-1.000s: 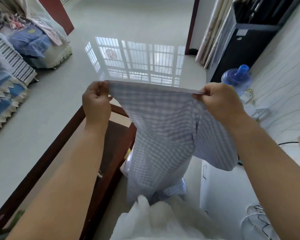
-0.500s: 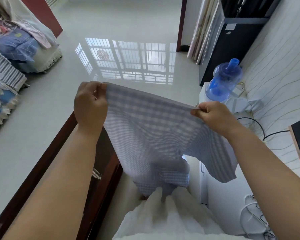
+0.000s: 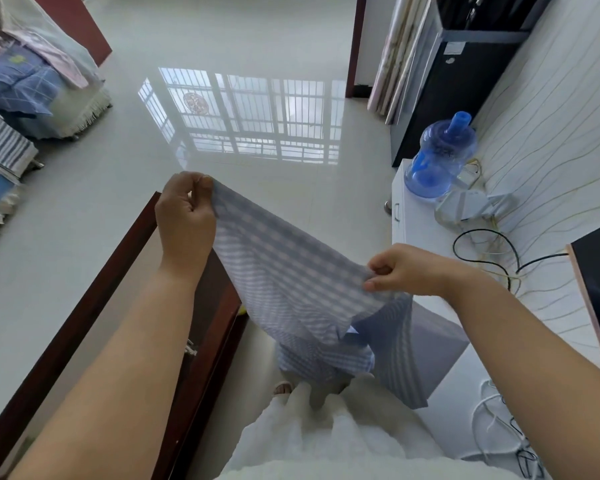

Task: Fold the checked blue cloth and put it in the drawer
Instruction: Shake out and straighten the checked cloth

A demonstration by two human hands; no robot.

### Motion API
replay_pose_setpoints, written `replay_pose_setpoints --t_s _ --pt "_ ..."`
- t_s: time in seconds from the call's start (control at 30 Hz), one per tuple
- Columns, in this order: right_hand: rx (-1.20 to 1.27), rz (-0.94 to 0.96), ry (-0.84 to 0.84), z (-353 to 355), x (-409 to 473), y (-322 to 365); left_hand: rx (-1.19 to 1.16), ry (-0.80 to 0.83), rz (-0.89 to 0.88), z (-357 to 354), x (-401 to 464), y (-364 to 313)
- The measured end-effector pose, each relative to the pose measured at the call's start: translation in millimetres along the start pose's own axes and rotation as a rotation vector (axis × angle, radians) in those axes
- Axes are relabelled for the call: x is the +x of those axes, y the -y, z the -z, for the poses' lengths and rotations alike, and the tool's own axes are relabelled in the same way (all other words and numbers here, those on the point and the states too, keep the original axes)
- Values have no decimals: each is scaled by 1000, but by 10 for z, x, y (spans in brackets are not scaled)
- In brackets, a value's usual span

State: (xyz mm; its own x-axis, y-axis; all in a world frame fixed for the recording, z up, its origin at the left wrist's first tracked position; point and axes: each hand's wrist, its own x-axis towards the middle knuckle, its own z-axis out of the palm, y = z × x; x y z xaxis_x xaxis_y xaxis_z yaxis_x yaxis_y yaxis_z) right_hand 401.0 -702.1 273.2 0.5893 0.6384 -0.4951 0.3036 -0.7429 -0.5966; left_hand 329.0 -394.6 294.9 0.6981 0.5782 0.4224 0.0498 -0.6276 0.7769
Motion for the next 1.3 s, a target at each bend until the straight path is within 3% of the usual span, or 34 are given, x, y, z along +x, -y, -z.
replay_pose_setpoints --t_s 0.17,0.3,0.47,0.63,0.73,0.93,1.13,1.3 --pt "-18 -50 -340 -108 1 -41 153 -5 -131 -2 -15 18" --pt "-24 -10 -461 -61 -78 -100 333 16 -169 8 -16 37" --pt "-159 31 -435 320 -324 128 353 -40 -96 28 -7 -12" --pt "55 116 -319 467 -546 341 -141 -73 23 94 143 -214" --pt "183 93 -273 289 -483 325 -276 -83 62 116 314 -389" --pt "273 -9 -515 187 -397 107 -293 172 69 156 457 -457" --pt "169 -57 -313 96 -314 -71 -336 301 222 181 200 -221" --pt "181 -115 -374 -70 -210 -154 -334 310 221 184 92 -186"
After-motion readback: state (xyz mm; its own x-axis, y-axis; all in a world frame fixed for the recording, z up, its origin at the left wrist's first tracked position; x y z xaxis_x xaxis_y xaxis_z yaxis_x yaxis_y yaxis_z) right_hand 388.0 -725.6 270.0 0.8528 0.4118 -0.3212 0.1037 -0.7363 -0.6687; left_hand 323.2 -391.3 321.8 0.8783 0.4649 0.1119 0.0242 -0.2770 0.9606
